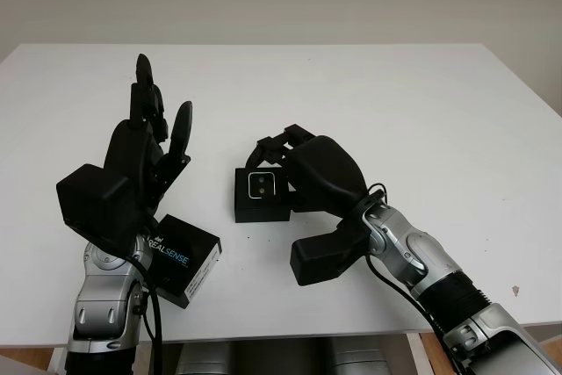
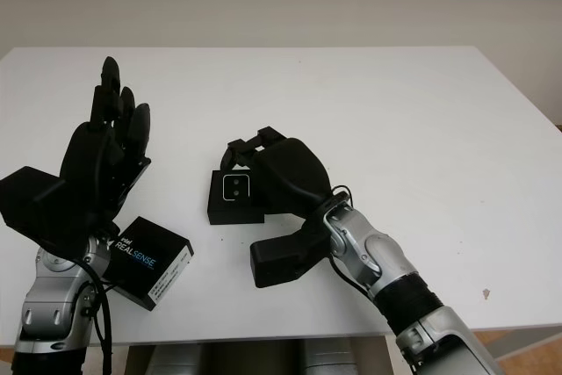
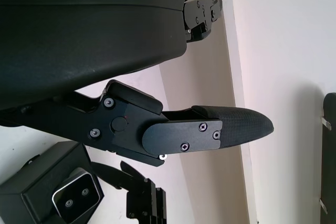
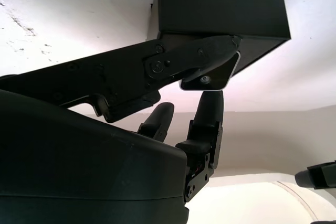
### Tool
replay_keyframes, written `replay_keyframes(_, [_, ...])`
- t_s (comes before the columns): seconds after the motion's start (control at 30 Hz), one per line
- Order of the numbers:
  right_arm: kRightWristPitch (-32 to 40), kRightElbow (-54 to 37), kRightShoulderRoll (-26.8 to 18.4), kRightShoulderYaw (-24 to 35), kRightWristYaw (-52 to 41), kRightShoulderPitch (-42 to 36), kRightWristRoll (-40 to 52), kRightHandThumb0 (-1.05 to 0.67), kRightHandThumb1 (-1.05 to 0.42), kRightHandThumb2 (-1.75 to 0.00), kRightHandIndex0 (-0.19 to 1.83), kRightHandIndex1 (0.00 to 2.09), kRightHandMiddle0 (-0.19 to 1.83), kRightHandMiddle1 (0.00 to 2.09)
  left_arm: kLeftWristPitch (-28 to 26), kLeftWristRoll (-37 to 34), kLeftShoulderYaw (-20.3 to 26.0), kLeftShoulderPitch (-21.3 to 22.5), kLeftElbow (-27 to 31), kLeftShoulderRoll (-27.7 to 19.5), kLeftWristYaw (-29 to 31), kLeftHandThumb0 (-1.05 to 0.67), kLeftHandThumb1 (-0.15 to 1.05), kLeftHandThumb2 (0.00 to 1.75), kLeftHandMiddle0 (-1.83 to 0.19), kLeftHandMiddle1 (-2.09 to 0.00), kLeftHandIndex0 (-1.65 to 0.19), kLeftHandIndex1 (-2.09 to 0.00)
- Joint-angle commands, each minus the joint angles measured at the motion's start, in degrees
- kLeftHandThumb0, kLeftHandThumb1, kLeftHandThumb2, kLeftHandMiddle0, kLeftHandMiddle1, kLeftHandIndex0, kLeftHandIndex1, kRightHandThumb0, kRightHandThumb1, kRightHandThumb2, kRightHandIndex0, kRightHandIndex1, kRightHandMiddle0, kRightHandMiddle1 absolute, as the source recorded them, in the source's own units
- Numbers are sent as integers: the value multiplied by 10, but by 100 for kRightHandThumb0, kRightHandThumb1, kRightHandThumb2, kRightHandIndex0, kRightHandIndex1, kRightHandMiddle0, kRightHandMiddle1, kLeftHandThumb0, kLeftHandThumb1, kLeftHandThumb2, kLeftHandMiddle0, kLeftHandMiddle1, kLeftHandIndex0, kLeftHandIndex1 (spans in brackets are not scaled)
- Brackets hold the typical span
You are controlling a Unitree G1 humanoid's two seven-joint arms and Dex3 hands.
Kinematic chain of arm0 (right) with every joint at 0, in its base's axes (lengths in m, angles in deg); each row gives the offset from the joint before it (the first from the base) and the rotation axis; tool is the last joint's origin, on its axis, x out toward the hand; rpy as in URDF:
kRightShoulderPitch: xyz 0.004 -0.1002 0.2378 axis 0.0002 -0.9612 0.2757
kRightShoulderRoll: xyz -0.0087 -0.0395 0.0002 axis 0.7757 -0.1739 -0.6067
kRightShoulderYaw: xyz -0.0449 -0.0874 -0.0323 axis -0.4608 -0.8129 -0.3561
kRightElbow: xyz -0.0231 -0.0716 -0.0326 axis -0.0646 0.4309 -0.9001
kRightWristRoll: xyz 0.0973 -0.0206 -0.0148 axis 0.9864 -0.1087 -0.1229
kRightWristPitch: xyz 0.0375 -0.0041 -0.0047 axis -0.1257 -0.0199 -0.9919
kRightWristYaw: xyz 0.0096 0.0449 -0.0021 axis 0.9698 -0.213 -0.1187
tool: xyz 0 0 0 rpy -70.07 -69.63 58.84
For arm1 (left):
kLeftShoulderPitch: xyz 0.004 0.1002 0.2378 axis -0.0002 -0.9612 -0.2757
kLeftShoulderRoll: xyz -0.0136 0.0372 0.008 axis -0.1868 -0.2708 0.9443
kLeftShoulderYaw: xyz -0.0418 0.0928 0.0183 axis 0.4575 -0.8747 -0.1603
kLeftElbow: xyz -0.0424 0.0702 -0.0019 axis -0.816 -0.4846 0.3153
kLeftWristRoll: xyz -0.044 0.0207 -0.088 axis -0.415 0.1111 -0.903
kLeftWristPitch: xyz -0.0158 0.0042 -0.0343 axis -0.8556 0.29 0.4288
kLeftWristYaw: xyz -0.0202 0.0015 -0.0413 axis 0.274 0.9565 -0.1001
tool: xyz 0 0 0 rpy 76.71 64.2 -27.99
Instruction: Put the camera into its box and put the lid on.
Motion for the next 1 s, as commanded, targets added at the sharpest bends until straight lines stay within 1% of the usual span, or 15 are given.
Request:
replay_keyframes(0.0, [-4,5,-6,-6,9,9,-8,-67,-97,-5,22,84,29,111,3,-1,-2,0,9,4,-1,-79,105,49,19,0,19,0])
replay_keyframes(0.17, [1,25,-10,-18,30,15,-33,-68,-97,-5,26,81,32,109,0,-4,-1,-2,13,5,0,-79,105,48,19,0,19,0])
replay_keyframes(0.27, [-3,48,-12,-28,53,22,-45,-66,-96,-5,31,77,38,110,2,-1,-2,-5,15,2,2,-79,105,49,19,0,19,0])
replay_keyframes(0.3, [-4,57,-12,-32,61,25,-50,-65,-96,-5,33,75,41,112,1,0,-2,-5,16,2,2,-79,105,49,19,0,19,0])
replay_keyframes(0.4, [-2,82,-11,-42,81,35,-62,-62,-96,-5,40,69,47,138,2,0,-1,-7,16,1,3,-80,105,49,19,0,19,0])
replay_keyframes(0.43, [-1,90,-11,-44,89,39,-65,-60,-95,-5,42,70,49,147,4,-1,0,-7,15,2,3,-80,105,49,19,0,19,0])
replay_keyframes(0.5, [-4,103,-10,-49,99,45,-65,-56,-94,-5,43,73,49,156,1,-4,1,-7,17,5,1,-80,105,48,19,0,19,0])
replay_keyframes(0.63, [-4,114,-13,-55,94,54,-60,-48,-92,-5,40,84,46,149,-1,-2,0,-9,21,3,1,-80,105,48,19,0,19,-1])
replay_keyframes(0.83, [-10,125,-14,-50,85,65,-45,-44,-92,-5,32,99,46,139,0,-5,1,-7,17,3,4,-80,105,48,19,0,19,0])
replay_keyframes(0.97, [-30,134,-16,-37,83,74,-16,-43,-94,-6,27,104,42,153,-5,-4,0,-5,18,2,3,-80,105,48,19,0,19,0])
